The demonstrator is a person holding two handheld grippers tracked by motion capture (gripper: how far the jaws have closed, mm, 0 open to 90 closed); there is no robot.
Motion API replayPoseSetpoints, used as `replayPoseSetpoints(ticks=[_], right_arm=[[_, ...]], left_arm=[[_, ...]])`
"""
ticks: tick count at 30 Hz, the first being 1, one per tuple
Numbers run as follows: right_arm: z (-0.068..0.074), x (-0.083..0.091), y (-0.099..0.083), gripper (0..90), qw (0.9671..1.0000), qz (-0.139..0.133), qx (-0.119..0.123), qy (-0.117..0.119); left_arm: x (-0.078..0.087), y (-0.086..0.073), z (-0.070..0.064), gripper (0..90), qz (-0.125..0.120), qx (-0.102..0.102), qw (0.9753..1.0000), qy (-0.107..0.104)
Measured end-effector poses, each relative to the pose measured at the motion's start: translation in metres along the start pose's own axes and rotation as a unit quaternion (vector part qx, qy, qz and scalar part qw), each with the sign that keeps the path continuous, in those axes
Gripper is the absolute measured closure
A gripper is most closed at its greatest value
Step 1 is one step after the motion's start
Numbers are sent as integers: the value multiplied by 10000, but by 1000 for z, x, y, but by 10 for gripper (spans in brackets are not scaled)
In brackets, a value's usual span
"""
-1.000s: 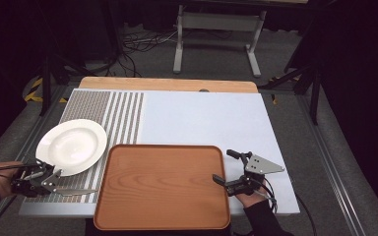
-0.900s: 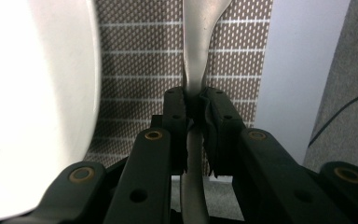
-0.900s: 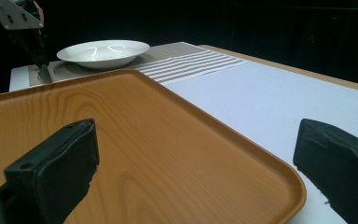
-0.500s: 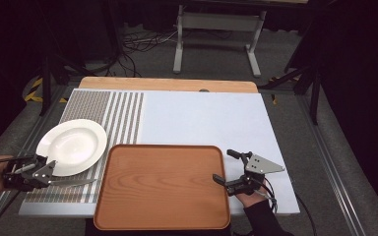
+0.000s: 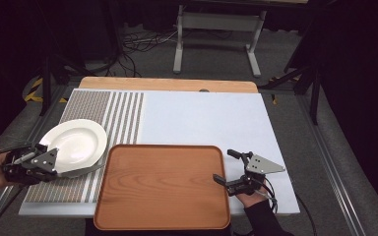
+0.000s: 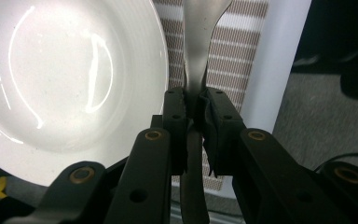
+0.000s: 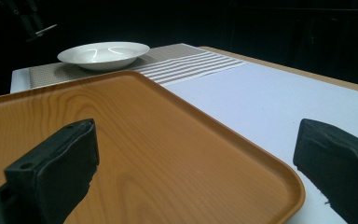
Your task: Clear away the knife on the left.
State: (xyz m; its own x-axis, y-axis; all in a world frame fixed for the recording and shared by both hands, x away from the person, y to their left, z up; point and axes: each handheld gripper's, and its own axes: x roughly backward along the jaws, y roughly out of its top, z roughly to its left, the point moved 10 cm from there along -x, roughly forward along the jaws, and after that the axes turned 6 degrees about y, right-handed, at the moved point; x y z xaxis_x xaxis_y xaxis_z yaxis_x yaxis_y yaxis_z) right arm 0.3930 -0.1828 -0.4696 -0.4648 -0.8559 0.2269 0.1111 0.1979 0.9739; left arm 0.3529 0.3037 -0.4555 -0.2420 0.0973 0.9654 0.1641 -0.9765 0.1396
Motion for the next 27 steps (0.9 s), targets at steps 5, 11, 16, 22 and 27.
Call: replayPoseSetpoints(ticks=[5, 11, 16, 22, 27], right_arm=[[0, 0, 0, 8, 10000, -5, -6, 7], [0, 0, 0, 8, 10000, -11, -5, 12], [0, 0, 0, 8, 10000, -10, -10, 15], [0, 0, 0, 8, 10000, -23, -20, 38], [1, 0, 0, 8, 10000, -28, -10, 59]], left_arm=[[3, 12, -1, 804, -103, 310, 9995, -31], [5, 30, -4, 803, -288, 988, 9944, -243], [5, 49, -11, 803, -501, 1323, 9889, -457], [5, 67, -17, 803, -590, 1722, 9813, -627], [6, 80, -18, 803, -780, 2129, 9705, -817]])
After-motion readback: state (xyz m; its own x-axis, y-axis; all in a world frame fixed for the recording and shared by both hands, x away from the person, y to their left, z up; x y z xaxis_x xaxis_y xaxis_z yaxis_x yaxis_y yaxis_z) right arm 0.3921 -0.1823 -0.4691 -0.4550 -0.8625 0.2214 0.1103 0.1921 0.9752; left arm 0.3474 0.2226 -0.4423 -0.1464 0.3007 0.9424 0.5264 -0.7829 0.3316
